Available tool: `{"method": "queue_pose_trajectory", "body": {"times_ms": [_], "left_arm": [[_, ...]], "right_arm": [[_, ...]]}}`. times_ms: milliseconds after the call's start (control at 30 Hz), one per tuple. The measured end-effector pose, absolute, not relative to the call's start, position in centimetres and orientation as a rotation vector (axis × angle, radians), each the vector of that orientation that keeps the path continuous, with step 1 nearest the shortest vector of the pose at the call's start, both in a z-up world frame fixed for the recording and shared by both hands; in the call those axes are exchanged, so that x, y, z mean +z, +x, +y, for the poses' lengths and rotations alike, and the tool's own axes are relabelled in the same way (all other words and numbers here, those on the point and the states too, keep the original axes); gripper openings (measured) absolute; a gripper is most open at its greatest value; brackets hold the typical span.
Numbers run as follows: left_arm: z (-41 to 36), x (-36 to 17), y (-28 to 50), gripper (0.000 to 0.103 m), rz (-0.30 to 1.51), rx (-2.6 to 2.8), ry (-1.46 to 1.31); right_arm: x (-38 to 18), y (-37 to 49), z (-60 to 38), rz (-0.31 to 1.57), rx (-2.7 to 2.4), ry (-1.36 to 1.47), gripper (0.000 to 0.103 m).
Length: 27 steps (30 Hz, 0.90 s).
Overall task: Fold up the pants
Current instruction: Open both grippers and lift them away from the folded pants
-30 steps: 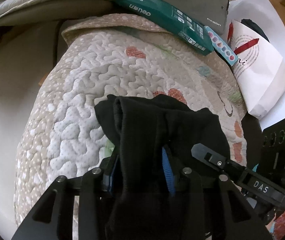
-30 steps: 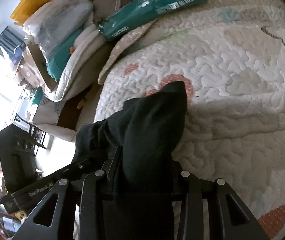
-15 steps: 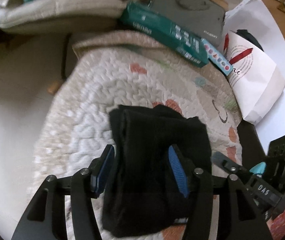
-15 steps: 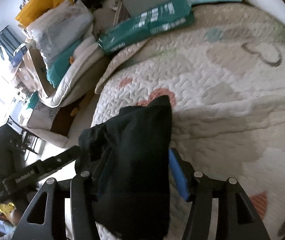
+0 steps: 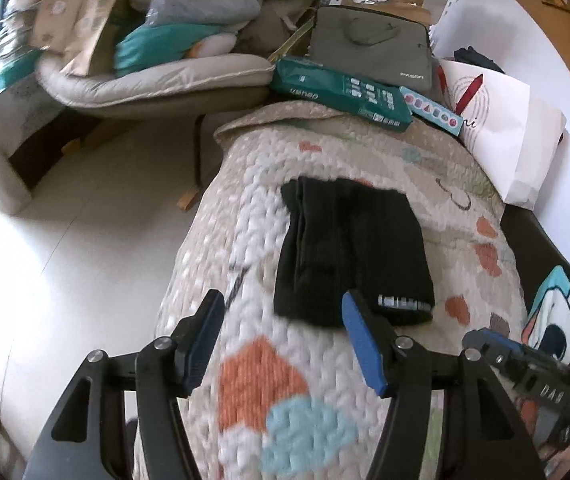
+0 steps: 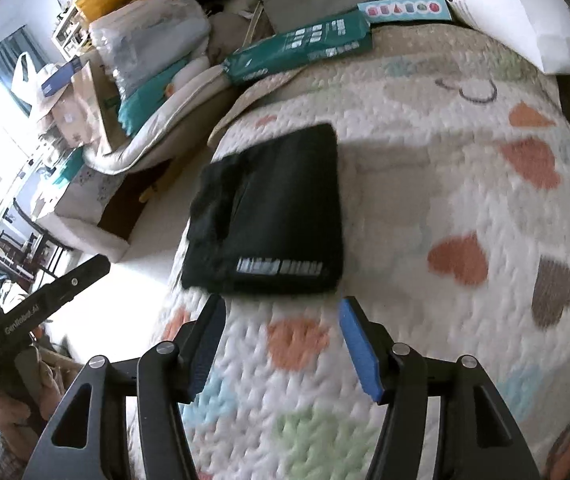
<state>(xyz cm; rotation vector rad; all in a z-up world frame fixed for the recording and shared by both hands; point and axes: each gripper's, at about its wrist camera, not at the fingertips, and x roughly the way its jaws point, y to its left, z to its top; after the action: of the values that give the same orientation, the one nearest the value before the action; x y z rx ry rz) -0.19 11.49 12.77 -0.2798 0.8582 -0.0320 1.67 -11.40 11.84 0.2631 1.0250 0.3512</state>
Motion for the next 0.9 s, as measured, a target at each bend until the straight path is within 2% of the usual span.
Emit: {"method": "queue_pose_trajectory", "body": {"times_ms": [167, 367, 900], "left_arm": [[10.1, 13.2, -4.8, 0.062, 0.820, 0.043, -0.209], [8.7, 14.4, -8.2, 0.070, 0.768, 0.094, -0.150], [5.6, 14.8, -9.2, 0.071, 0.778, 0.074, -0.066]], "right_arm": [[11.2, -1.7, -10.5, 0.998, 0.347, 0.173, 0.064], [12.3, -3.1, -11.2, 0.937, 0.333, 0.140, 0.065], [12.2, -3.6, -11.5, 0.924, 0.335, 0.177, 0.067]]}}
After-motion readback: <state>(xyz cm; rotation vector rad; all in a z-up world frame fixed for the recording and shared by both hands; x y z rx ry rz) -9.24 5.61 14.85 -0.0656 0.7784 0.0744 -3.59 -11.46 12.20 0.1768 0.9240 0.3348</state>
